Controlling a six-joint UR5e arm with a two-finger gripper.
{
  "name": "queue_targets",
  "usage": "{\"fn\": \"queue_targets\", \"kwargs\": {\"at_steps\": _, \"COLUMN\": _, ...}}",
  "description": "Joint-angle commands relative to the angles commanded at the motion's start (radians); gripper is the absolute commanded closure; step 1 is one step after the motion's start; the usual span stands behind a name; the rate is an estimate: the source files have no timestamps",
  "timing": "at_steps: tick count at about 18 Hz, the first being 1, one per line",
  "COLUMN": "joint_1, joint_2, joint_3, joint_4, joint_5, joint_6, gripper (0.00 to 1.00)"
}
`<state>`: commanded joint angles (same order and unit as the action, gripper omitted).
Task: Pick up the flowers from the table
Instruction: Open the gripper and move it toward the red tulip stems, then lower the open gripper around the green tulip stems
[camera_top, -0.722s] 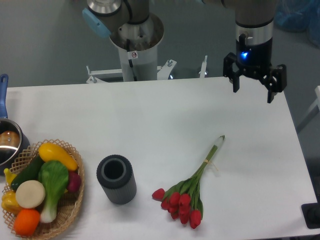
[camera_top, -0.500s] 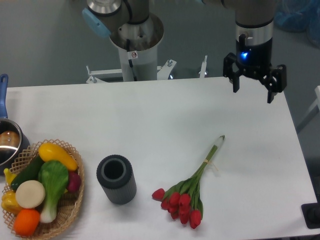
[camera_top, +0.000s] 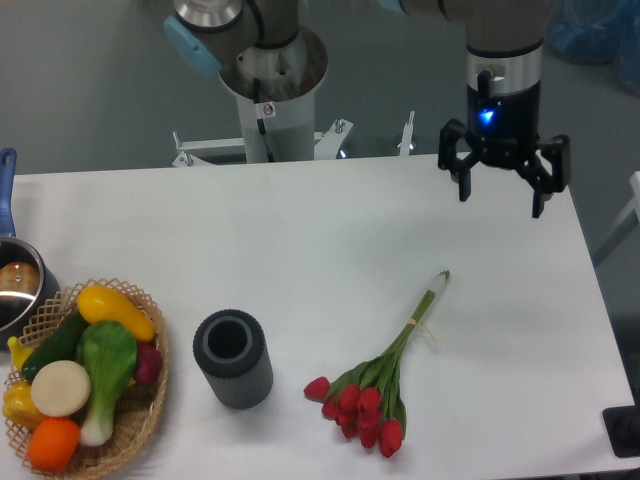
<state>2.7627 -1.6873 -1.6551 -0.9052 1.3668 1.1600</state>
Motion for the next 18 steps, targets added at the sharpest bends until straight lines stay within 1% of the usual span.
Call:
{"fn": "queue_targets", "kwargs": {"at_steps": 2, "joint_1": -0.008, "joint_2": -0.011, "joint_3": -0.02, "joint_4": 0.043, "joint_5": -0.002, "joint_6": -0.074, "gripper": 0.0}}
{"fn": "queue_targets", "kwargs": {"at_steps": 4, "joint_1": -0.017, "joint_2": -0.034, "joint_3": -0.034, "joint_4": 0.093, "joint_5": 0.0, "joint_6": -0.118, "gripper": 0.0}}
{"fn": "queue_targets", "kwargs": {"at_steps": 7, "joint_1": -0.047, "joint_2": -0.061, "joint_3": -0.032, "joint_4": 0.109, "joint_5": -0.002, "joint_6": -0.117, "gripper": 0.0}}
{"fn": "queue_targets", "kwargs": {"at_steps": 9, "joint_1": -0.07, "joint_2": -0.09, "joint_3": -0.028, "joint_4": 0.135, "joint_5": -0.002, "joint_6": -0.117, "gripper": 0.0}}
{"fn": "queue_targets", "kwargs": {"at_steps": 13, "joint_1": -0.118, "joint_2": -0.164, "joint_3": 0.011, "joint_4": 0.135, "joint_5": 0.002, "joint_6": -0.131, "gripper": 0.0}}
{"fn": "queue_targets", "kwargs": {"at_steps": 15, "joint_1": -0.147, "joint_2": -0.21, "joint_3": 0.035, "joint_4": 0.135, "joint_5": 0.002, "joint_6": -0.129, "gripper": 0.0}}
{"fn": "queue_targets", "kwargs": {"at_steps": 18, "joint_1": -0.158, "joint_2": -0.247, "joint_3": 0.038, "joint_4": 0.135, "joint_5": 0.003, "joint_6": -0.123, "gripper": 0.0}}
